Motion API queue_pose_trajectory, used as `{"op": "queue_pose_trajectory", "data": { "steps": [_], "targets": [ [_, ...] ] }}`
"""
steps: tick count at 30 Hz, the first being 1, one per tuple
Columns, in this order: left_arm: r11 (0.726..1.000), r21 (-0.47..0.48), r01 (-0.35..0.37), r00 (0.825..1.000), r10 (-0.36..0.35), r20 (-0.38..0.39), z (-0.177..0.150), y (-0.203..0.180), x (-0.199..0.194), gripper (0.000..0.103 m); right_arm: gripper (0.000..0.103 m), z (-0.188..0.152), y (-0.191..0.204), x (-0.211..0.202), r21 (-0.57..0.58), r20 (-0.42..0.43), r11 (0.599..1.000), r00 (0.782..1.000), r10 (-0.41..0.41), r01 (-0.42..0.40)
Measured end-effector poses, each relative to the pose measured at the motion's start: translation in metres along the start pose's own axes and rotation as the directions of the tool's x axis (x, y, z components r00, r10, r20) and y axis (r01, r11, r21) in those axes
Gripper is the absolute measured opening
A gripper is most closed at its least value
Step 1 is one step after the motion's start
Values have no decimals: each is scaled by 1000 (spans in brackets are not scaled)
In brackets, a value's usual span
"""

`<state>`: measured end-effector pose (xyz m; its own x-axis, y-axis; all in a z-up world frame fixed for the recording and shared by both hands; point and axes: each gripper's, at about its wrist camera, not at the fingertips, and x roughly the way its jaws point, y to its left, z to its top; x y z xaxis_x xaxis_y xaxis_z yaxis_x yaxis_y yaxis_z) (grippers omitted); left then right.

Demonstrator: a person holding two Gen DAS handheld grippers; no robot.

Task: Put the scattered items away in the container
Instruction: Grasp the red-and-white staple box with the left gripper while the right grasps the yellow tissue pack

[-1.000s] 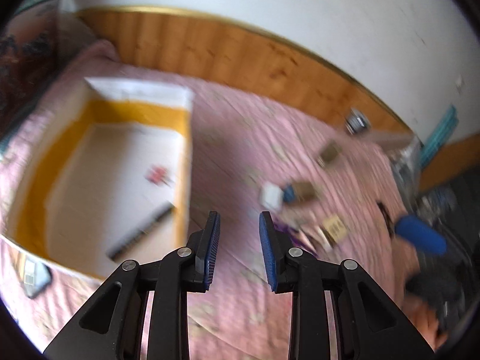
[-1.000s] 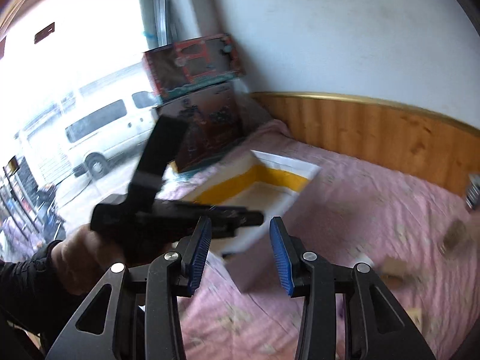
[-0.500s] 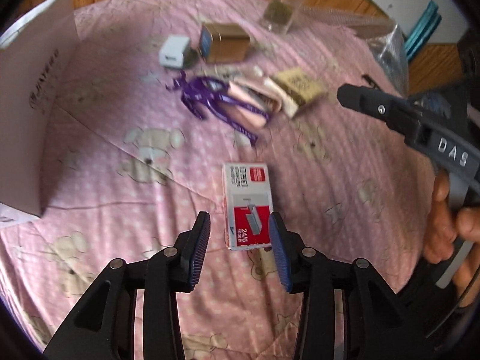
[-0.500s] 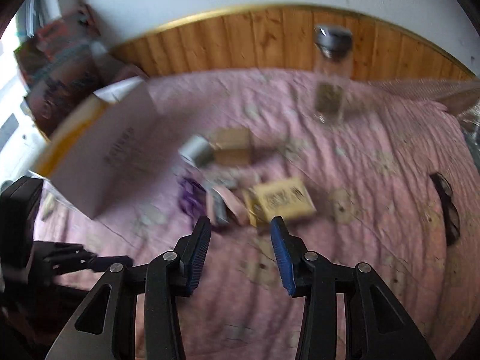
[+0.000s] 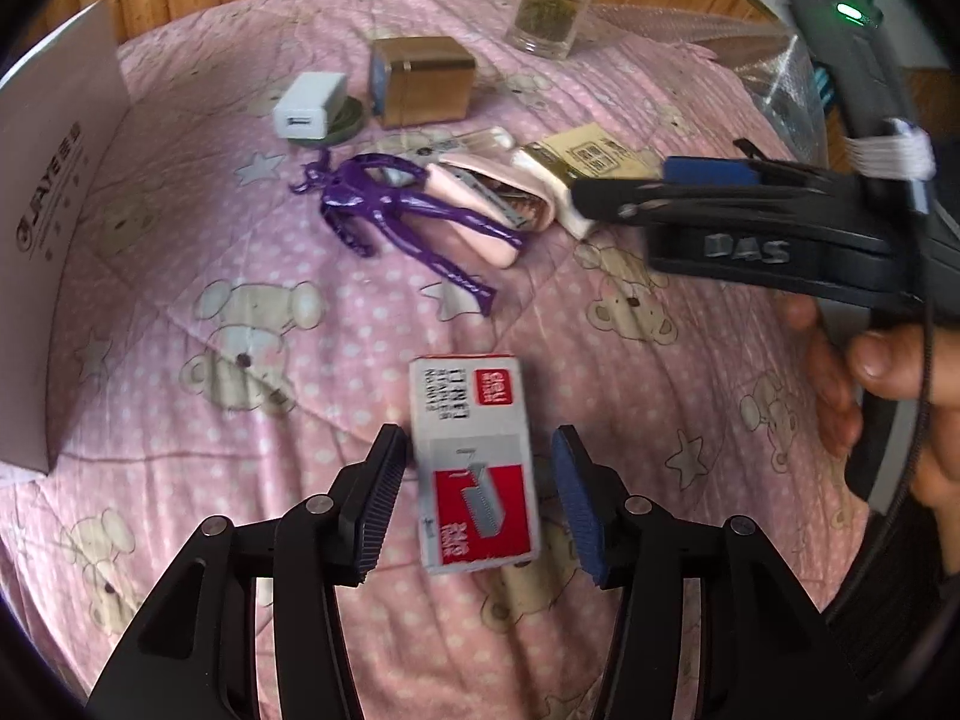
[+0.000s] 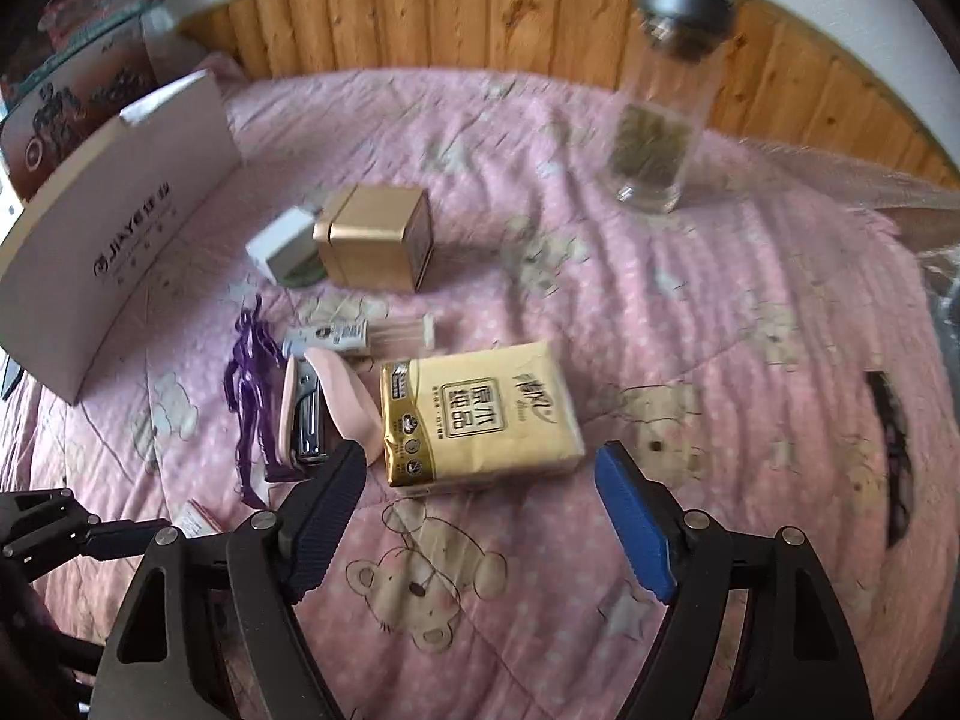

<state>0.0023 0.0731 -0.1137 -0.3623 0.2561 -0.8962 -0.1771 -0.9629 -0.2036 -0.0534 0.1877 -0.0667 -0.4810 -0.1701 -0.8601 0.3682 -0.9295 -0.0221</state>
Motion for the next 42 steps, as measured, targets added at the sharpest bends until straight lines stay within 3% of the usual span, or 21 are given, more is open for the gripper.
{"op": "queue_pose_trajectory", "data": {
  "steps": [3, 5, 9, 10, 11, 12, 16, 20, 21, 22, 23, 27, 29, 31, 32, 37, 42],
  "targets": [
    [999, 28, -21, 1000, 21, 20, 1, -2, 0, 55, 79, -1, 3, 10, -43, -22, 999, 999, -29, 28],
    [999, 33, -38, 999, 37, 30, 1, 1, 0, 40, 77, 0, 4, 11, -50, -9, 998, 999, -43, 43],
    [999, 2, -46, 998, 46, 40, 6, 11, 0, 39, 68, 1, 1, 10, -26, -4, 999, 1000, -19, 19],
    [999, -13, -38, 999, 38, 37, 7, 15, -1, 39, 47, 3, 1, 11, -22, -6, 1000, 1000, -7, 7],
    [999, -21, -33, 999, 34, 37, 6, 17, -2, 39, 16, 3, 2, 12, -16, -16, 1000, 1000, 0, 0],
    [999, -32, -32, 999, 33, 40, 7, 20, -4, 39, 9, 3, 0, 13, -5, -31, 1000, 1000, -1, 1],
    [997, -79, -27, 999, 30, 41, 6, 32, -11, 39, 12, 1, -5, 20, 43, -68, 998, 997, 44, -41],
    [993, -119, -8, 999, 14, 50, 9, 36, -19, 39, 57, 3, -22, 9, 181, -11, 981, 997, 78, -75],
    [993, -119, -3, 998, 9, 55, 9, 35, -21, 39, 63, 5, -28, 3, 224, 23, 970, 996, 88, -90],
    [993, -117, 5, 998, 2, 59, 10, 33, -24, 39, 78, 8, -31, 0, 248, 43, 964, 995, 89, -97],
    [993, -114, 9, 998, -2, 63, 12, 31, -25, 39, 82, 12, -32, -1, 263, 59, 959, 994, 92, -104],
    [993, -114, 28, 997, -20, 72, 17, 27, -32, 39, 81, 37, -24, 31, 236, 25, 970, 998, 58, -63],
    [992, -119, 36, 997, -27, 76, 19, 28, -34, 39, 73, 45, -26, 53, 236, -28, 971, 998, 52, -44],
    [990, -135, 39, 997, -29, 77, 22, 33, -36, 39, 69, 48, -28, 60, 220, -13, 975, 1000, 13, -9],
    [989, -144, 43, 997, -33, 76, 22, 35, -37, 39, 51, 50, -32, 61, 225, -22, 974, 1000, -4, 9],
    [985, -159, 62, 995, -49, 83, 29, 39, -40, 39, 51, 37, -45, 54, 218, -48, 975, 998, -31, 41],
    [983, -161, 89, 992, -73, 101, 35, 38, -48, 39, 51, 12, -59, 20, 316, -17, 949, 1000, 2, 3]
  ]
}}
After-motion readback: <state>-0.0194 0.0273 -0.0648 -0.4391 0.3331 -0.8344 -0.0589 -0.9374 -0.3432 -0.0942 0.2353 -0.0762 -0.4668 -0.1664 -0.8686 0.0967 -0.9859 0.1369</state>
